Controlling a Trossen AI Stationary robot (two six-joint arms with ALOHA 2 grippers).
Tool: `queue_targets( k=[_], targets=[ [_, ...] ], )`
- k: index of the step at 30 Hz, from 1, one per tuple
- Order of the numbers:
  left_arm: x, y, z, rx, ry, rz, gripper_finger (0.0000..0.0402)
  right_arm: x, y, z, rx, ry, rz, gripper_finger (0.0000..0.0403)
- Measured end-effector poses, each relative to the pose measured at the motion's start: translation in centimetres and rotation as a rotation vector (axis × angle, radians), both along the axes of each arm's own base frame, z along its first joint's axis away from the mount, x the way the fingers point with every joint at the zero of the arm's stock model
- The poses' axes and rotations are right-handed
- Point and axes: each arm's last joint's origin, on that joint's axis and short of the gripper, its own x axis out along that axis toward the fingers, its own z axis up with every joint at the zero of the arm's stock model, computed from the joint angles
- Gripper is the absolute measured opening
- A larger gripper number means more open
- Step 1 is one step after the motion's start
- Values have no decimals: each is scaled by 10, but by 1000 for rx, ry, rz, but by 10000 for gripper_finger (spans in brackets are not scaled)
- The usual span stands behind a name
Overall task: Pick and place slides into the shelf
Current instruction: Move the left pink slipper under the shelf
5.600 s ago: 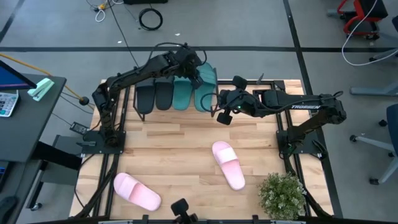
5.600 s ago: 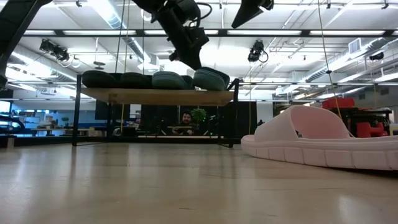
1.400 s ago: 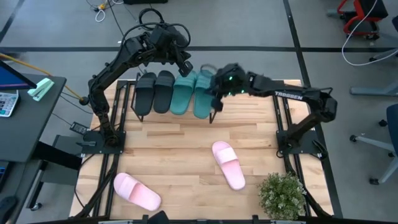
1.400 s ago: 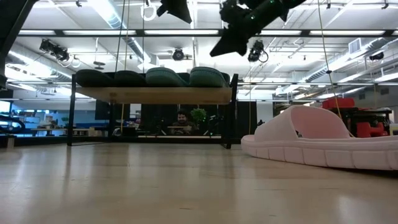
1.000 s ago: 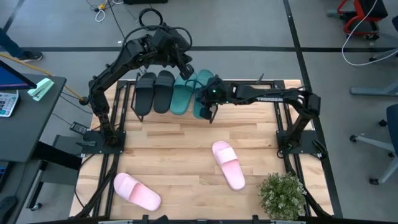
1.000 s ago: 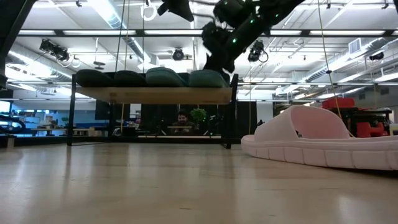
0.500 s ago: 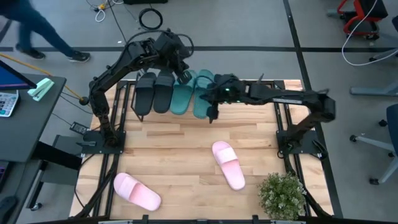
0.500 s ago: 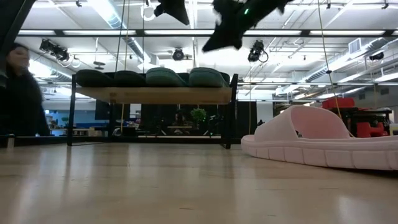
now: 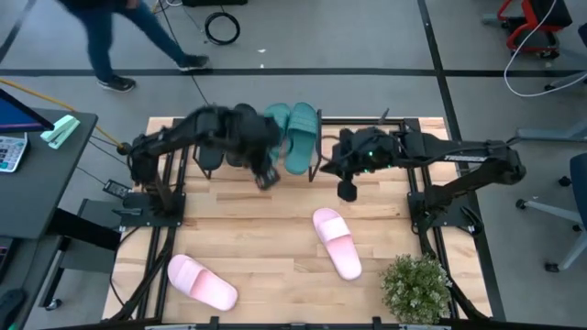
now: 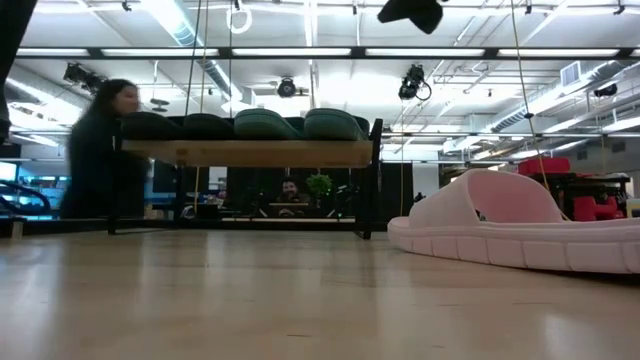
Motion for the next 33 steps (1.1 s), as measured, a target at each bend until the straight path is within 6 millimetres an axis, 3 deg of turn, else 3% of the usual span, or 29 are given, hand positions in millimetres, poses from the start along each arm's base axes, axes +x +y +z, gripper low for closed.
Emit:
queue_targets(
  k=[5,11,16,19,21,27,33],
  targets=[
    [3,-59,-12,-57,44,-94,17,2,18,-9,51,74,28,13],
    [-6,-132,-54,-95,201,-92,20,7,47,-29,-84,221,207,22],
    [-30,-186,-110,-77,337,211,8,16,72,-46,-112,296,284,52],
    [-48,-215,-141,-156,375,464,6,19,86,-60,-123,375,328,77],
    [-57,-233,-159,-219,393,518,12,22,92,-69,-136,413,344,95],
    [-73,-269,-195,-380,357,575,46,31,101,-85,-219,465,365,137],
    [-80,-274,-217,-466,472,625,76,34,98,-84,-262,443,391,151]
  ],
)
